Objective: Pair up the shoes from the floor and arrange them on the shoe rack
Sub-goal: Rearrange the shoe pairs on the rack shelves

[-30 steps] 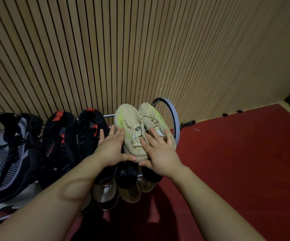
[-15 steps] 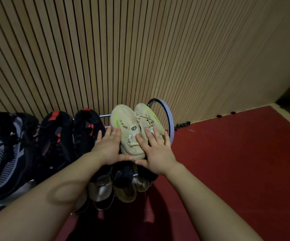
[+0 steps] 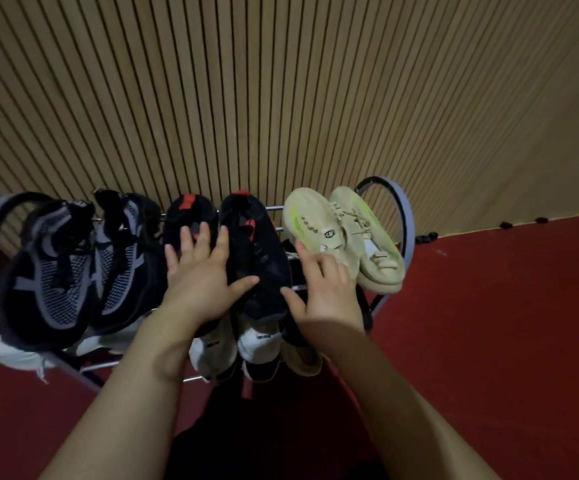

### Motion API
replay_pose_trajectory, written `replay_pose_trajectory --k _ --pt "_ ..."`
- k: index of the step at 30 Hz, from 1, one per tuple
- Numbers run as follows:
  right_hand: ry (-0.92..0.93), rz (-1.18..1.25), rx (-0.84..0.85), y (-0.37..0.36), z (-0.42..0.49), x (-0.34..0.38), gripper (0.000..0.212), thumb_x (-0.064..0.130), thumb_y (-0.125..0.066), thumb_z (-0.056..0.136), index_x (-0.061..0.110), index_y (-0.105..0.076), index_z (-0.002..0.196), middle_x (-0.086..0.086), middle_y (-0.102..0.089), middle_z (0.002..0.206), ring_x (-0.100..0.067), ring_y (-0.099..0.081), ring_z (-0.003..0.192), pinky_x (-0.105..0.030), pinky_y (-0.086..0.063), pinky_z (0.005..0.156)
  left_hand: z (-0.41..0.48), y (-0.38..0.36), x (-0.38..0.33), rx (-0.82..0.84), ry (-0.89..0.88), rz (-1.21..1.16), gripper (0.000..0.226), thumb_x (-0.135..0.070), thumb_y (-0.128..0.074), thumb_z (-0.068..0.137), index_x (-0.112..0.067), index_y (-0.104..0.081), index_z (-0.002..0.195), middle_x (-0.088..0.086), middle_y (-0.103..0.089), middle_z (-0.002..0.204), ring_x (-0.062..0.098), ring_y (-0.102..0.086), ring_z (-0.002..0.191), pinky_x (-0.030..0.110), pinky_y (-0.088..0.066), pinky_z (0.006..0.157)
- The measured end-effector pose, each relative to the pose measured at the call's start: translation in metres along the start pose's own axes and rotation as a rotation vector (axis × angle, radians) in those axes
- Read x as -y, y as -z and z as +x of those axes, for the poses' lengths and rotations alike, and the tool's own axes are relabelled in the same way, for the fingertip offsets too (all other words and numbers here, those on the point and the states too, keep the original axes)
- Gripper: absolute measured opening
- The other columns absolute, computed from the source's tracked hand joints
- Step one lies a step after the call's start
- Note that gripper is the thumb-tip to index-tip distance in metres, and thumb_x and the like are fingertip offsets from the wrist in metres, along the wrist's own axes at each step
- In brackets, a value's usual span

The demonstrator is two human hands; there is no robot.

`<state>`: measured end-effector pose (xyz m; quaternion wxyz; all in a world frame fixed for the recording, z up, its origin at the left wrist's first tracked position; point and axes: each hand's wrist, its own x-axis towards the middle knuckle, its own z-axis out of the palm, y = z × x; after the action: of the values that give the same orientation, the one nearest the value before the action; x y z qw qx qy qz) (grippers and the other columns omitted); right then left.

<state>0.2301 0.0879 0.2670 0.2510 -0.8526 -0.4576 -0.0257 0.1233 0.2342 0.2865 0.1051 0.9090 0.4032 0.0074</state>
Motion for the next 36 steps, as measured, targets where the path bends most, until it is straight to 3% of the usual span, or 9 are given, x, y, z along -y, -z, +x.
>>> replay_pose_trajectory --k 5,10,13,16,20,24,29,31,36 --pt "-0.428 0.448 0.344 -0.025 -0.006 0.016 0.080 0.053 -0.048 0.091 0.035 0.003 0.150 -0.001 -0.030 0.152 -0.025 -0.042 0.131 -0.040 -0.043 0.099 -0.016 -0.005 0.026 -0.110 0.011 -0.095 0.090 -0.062 -0.043 0.086 -0.021 0.003 0.151 0.009 0.008 0.159 0.031 0.018 0.143 0.048 0.009 0.114" --pt "-0.784 1.243 0.241 -0.046 -0.002 0.029 0.084 0.021 -0.069 0.085 0.025 -0.015 0.150 -0.004 -0.053 0.134 -0.028 -0.065 0.103 -0.051 -0.053 0.088 -0.017 -0.006 0.028 -0.093 -0.012 -0.163 0.087 -0.060 -0.044 0.088 -0.021 0.001 0.151 0.008 0.007 0.159 0.030 0.019 0.143 0.048 0.011 0.114" --pt "-0.712 1.186 0.129 -0.040 0.002 0.029 0.048 0.008 -0.063 0.088 0.016 -0.043 0.131 0.006 -0.062 0.101 -0.014 -0.067 0.082 -0.036 -0.059 0.071 -0.019 -0.006 0.027 -0.070 -0.030 -0.200 0.087 -0.059 -0.045 0.088 -0.022 0.002 0.151 0.007 0.009 0.159 0.030 0.020 0.143 0.047 0.011 0.114" --pt "-0.634 1.119 0.088 -0.014 0.011 0.021 0.035 0.010 -0.057 0.092 0.025 -0.044 0.121 0.012 -0.058 0.099 -0.004 -0.063 0.080 -0.020 -0.053 0.054 -0.020 -0.003 0.027 -0.079 -0.065 -0.242 0.086 -0.057 -0.045 0.088 -0.022 0.003 0.151 0.006 0.009 0.159 0.030 0.019 0.143 0.046 0.012 0.114" --pt "-0.500 0.951 0.079 0.032 0.027 0.004 0.028 0.019 -0.053 0.095 0.024 -0.048 0.121 0.006 -0.060 0.108 -0.012 -0.063 0.092 -0.026 -0.057 0.061 -0.013 0.012 0.025 -0.092 -0.120 -0.335 0.085 -0.054 -0.047 0.089 -0.026 0.006 0.150 0.004 0.012 0.158 0.026 0.022 0.142 0.042 0.014 0.113" --pt "-0.371 0.866 0.086 0.082 0.045 -0.024 0.027 0.026 -0.050 0.096 0.021 -0.056 0.122 0.001 -0.061 0.118 -0.016 -0.060 0.107 -0.037 -0.051 0.091 0.001 0.036 0.020 -0.105 -0.288 -0.336 0.093 -0.061 -0.050 0.081 -0.035 0.010 0.147 0.000 0.018 0.157 0.021 0.025 0.141 0.040 0.015 0.113" --pt "-0.349 0.925 0.170 0.130 0.060 -0.063 0.023 0.022 -0.050 0.092 0.022 -0.070 0.103 -0.002 -0.070 0.104 -0.021 -0.064 0.100 -0.029 -0.051 0.077 0.015 0.075 0.008 0.091 -0.678 -0.120 0.109 -0.086 -0.048 0.056 -0.057 0.025 0.133 -0.012 0.030 0.151 0.008 0.031 0.137 0.033 0.018 0.112" --pt "-0.380 0.988 0.115 0.142 0.066 -0.074 0.033 0.014 -0.045 0.094 0.024 -0.076 0.084 0.000 -0.073 0.088 -0.020 -0.065 0.089 -0.025 -0.053 0.068 0.018 0.083 -0.002 0.200 -0.759 -0.019 0.113 -0.070 -0.063 0.065 -0.056 0.024 0.135 -0.014 0.029 0.151 0.006 0.025 0.139 0.028 0.012 0.113" --pt "-0.389 1.027 0.218 0.170 0.076 -0.087 0.028 0.019 -0.040 0.094 0.015 -0.067 0.099 -0.001 -0.073 0.085 -0.016 -0.069 0.075 -0.026 -0.052 0.064 0.026 0.090 -0.018 0.344 -0.810 -0.095 0.113 -0.054 -0.075 0.068 -0.064 0.016 0.134 -0.028 0.011 0.152 0.000 -0.005 0.142 0.028 -0.020 0.117"
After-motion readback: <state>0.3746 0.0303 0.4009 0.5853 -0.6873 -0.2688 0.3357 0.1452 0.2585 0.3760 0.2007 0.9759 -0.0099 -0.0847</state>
